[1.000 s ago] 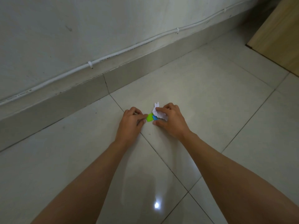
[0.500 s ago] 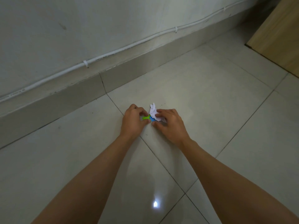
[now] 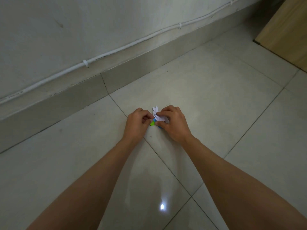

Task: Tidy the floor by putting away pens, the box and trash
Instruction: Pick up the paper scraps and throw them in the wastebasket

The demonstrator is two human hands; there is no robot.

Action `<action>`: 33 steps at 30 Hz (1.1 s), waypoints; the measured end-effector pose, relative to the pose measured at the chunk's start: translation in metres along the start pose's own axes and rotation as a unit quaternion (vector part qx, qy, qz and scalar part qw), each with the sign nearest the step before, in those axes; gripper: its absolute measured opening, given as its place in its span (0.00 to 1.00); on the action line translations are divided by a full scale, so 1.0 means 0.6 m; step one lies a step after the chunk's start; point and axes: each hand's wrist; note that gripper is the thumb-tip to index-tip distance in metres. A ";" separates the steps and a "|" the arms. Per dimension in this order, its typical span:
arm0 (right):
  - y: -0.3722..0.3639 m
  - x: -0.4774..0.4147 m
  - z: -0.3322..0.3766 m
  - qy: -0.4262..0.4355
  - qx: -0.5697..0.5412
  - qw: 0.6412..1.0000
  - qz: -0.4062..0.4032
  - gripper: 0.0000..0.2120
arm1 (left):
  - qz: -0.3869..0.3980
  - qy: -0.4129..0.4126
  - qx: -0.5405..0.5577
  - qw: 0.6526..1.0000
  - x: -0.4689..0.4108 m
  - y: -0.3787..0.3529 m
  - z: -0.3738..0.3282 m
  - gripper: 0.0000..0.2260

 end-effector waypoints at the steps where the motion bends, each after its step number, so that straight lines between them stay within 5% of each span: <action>1: -0.001 -0.001 0.000 0.002 0.004 1.000 -0.001 0.13 | -0.001 -0.006 0.006 1.000 0.001 0.001 0.001 0.06; 10: -0.004 -0.008 0.006 -0.002 0.017 1.000 -0.006 0.06 | 0.018 -0.014 0.067 0.997 0.003 0.009 0.004 0.15; 21: 0.026 0.011 0.014 -0.075 -0.067 0.995 -0.001 0.07 | 0.040 -0.039 -0.004 0.998 0.002 0.001 -0.014 0.06; 26: 0.057 0.029 0.002 -0.136 -0.139 0.981 -0.024 0.08 | 0.116 -0.014 -0.035 0.993 -0.001 -0.005 -0.044 0.06; 33: 0.170 0.055 -0.018 -0.180 -0.275 0.936 -0.125 0.05 | 0.224 0.053 0.060 0.971 -0.011 -0.044 -0.162 0.04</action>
Point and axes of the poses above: each hand's wrist, its own x-axis away from the middle knuckle, its own y-axis out of the back of the hand, z = x × y, and after that the axes turned 11 degrees about y, right-handed
